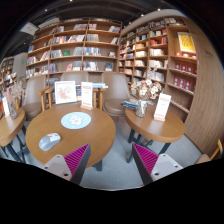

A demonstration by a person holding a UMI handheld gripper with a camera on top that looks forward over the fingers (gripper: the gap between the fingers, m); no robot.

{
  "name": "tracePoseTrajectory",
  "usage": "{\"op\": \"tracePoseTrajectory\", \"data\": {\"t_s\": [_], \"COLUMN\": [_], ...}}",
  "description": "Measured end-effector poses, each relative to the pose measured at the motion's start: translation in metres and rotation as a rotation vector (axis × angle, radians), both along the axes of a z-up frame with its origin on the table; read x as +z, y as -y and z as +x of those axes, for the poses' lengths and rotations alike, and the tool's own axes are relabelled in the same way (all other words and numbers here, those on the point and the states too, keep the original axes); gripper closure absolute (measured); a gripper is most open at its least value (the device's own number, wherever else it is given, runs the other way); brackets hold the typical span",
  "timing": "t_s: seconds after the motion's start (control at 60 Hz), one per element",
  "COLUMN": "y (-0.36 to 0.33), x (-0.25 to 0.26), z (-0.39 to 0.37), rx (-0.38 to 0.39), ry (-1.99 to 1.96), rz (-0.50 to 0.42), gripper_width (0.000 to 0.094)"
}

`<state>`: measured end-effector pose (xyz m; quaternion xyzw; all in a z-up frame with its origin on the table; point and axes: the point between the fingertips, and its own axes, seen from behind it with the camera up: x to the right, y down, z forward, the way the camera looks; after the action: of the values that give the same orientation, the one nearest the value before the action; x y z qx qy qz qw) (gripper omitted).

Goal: Arrange mouse

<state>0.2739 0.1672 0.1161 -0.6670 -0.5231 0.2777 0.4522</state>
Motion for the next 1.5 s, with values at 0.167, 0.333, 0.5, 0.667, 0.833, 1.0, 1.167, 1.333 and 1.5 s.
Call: {"op": "tracePoseTrajectory", "data": {"t_s": [0.167,0.333,0.5,0.667,0.833,1.0,1.167,1.333,1.5], "y": [-0.006,0.032,0.076,0.128,0.180,0.229,0.253,0.261,0.265], "x": [0.006,-0.008,-0.020,-0.037,-0.043,-0.054,-0.066,-0.083,-0.098], "z": [0.026,0.014,0.005,0.001,-0.004,-0.009,-0.018,-0.031,-0.052], "rx": [0.036,0.074,0.134,0.211,0.272,0.339,0.358,0.358,0.351], "ry": [0.019,0.025,0.041,0.075,0.072,0.080,0.081,0.083,0.087], "rz": [-0.004,-0.021,-0.030,-0.028,-0.028,-0.064,-0.065,-0.051,-0.050], "gripper_width": [0.0081,0.0080,0.0082,0.0084,0.0082,0.0083,0.0083,0.0082,0.0084]}}
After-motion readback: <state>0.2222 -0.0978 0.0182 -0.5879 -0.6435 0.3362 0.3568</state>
